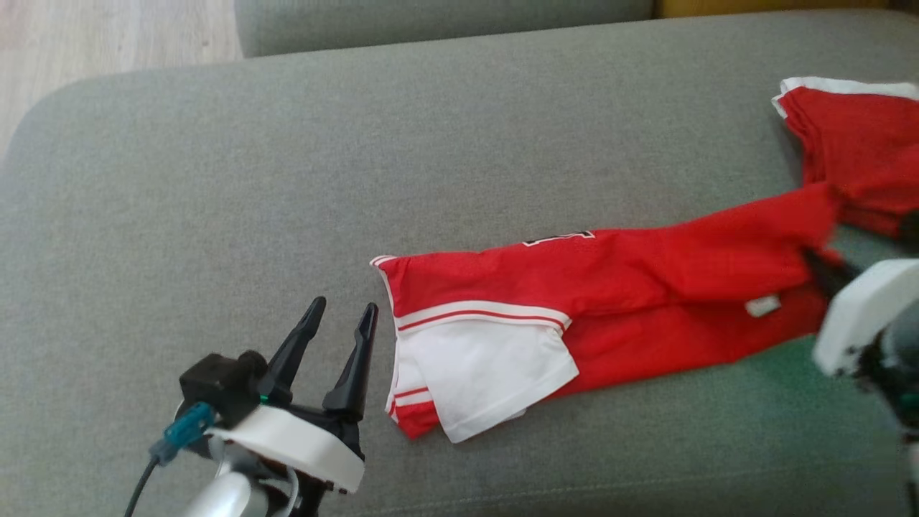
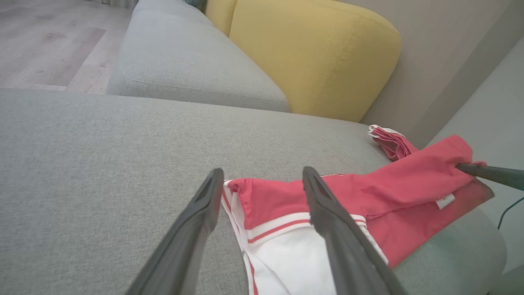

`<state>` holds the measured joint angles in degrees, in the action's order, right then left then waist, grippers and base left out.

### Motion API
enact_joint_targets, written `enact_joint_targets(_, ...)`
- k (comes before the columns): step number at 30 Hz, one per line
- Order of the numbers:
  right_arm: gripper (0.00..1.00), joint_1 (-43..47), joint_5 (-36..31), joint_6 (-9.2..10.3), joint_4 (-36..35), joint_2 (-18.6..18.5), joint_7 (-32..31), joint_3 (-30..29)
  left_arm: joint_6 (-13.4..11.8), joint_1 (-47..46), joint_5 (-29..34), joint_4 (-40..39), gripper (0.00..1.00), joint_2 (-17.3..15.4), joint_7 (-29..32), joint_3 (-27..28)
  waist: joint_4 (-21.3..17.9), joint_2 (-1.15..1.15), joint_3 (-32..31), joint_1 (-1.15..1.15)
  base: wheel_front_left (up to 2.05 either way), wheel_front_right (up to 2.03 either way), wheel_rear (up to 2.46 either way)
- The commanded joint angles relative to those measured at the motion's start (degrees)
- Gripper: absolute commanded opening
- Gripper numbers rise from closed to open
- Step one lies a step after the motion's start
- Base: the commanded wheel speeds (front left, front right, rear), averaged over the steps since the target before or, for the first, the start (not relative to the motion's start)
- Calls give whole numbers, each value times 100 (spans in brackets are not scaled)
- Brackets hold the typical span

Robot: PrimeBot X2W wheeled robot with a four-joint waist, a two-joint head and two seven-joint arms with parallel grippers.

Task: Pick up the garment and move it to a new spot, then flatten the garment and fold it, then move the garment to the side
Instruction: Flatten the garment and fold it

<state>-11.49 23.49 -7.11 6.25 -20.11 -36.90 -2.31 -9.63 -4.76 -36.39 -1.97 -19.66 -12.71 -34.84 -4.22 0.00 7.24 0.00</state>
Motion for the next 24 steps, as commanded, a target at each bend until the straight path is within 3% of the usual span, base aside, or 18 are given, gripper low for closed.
enact_joint_targets(1, 0, -26, 119, -37, -489, -49, -27, 241, -20, -112, -1, -138, 100, -123, -7, 166, 12, 0, -69, 0, 0, 0, 0)
enact_joint_targets(6, 0, 253, 564, -37, -1256, 180, -111, 900, 8, -77, -45, -90, 100, -108, -13, 134, 173, 0, -245, 0, 0, 0, 0)
enact_joint_targets(12, 0, 303, 880, -37, -1453, 532, -34, 1442, 25, -46, -84, -53, 100, -98, -22, 120, 368, 0, -359, 0, 0, 0, 0)
enact_joint_targets(24, 0, -88, 1328, -37, -381, 1604, 685, 2521, 88, -118, -105, -8, 100, -57, -30, 63, 891, 0, -332, 0, 0, 0, 0)
